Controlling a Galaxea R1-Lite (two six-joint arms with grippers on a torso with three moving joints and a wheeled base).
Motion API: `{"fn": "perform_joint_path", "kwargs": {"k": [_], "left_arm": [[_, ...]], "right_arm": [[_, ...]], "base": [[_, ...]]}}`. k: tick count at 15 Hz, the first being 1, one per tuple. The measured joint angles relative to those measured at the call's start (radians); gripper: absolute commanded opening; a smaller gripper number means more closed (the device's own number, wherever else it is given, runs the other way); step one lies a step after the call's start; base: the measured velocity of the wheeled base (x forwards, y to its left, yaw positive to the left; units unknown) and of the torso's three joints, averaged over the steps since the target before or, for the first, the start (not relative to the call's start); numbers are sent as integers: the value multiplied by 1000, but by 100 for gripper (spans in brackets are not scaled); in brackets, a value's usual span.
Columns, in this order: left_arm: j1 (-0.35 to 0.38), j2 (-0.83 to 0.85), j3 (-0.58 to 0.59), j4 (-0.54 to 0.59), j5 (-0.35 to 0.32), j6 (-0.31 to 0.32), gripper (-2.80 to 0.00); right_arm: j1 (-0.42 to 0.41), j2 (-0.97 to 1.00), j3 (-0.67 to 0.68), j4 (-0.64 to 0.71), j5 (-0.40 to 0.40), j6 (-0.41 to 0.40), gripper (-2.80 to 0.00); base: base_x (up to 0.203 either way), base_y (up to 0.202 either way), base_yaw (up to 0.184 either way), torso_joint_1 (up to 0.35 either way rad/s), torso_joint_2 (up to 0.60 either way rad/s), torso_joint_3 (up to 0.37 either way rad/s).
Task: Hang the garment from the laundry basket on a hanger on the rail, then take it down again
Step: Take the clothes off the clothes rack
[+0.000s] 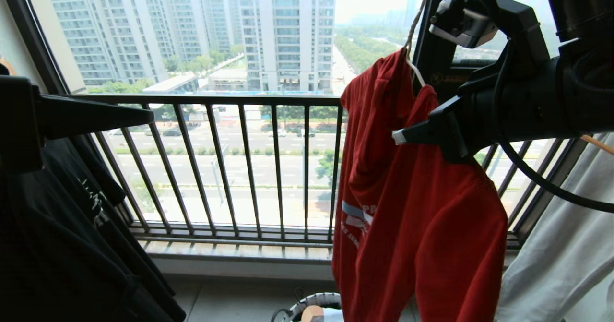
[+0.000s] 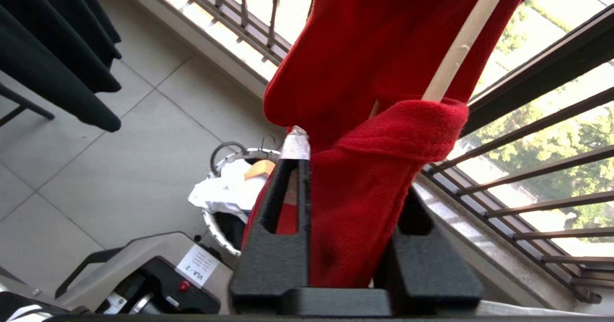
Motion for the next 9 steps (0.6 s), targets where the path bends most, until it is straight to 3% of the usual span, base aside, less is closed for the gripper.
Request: {"fn": "perform_joint_path", "kwargs": {"k": [3, 9], "left_arm": [[-26, 5, 8, 1, -9, 0, -280], [-240, 122, 80, -48, -7, -17, -280]], "right_arm": [[-10, -13, 3, 3, 0, -1, -280], [-12, -31, 19, 3, 5, 0, -280]], "base": [[0, 0, 0, 0, 0, 0], [0, 0, 0, 0, 0, 0]]}}
